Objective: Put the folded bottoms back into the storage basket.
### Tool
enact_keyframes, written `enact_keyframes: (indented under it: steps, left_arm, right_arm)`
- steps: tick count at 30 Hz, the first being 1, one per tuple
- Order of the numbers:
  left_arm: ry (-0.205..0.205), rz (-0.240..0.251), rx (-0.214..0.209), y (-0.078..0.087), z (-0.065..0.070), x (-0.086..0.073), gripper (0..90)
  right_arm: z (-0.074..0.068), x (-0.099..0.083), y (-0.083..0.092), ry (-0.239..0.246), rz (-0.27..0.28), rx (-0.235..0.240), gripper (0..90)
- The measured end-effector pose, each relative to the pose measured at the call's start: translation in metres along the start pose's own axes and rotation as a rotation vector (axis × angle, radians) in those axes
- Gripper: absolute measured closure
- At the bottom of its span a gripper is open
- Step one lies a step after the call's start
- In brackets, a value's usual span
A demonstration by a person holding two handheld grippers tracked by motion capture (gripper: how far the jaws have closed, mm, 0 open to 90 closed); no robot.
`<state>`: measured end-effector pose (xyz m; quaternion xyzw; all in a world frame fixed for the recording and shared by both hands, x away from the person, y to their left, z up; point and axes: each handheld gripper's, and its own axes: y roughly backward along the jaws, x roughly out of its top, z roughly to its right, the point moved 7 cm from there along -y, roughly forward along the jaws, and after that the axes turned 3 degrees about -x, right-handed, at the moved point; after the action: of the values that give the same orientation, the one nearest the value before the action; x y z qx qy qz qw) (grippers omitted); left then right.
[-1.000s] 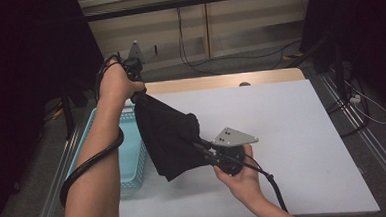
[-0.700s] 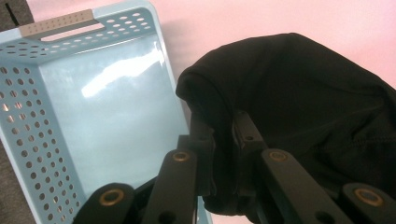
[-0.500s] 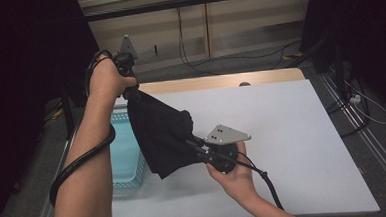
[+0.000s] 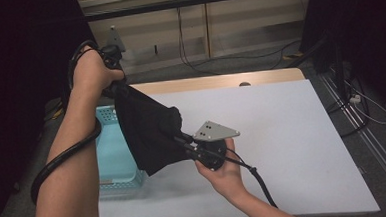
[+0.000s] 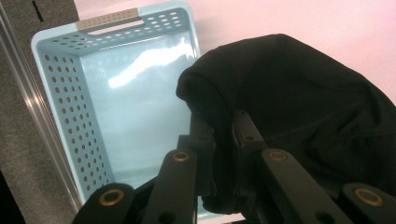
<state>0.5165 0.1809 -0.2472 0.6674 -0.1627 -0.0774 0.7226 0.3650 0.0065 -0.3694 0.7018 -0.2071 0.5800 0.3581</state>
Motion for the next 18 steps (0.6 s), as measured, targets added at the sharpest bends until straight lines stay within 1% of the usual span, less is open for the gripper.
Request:
enact_keyframes:
  steps: [6, 18]
  left_arm:
    - [0.011, 0.012, 0.004, 0.006, -0.011, -0.002, 81.8]
    - [0.032, 0.033, 0.007, 0.016, -0.034, -0.008, 81.8]
  right_arm:
    - [-0.006, 0.006, -0.007, 0.000, 0.008, 0.014, 80.9]
    - [-0.025, 0.016, -0.026, -0.006, 0.016, 0.057, 80.9]
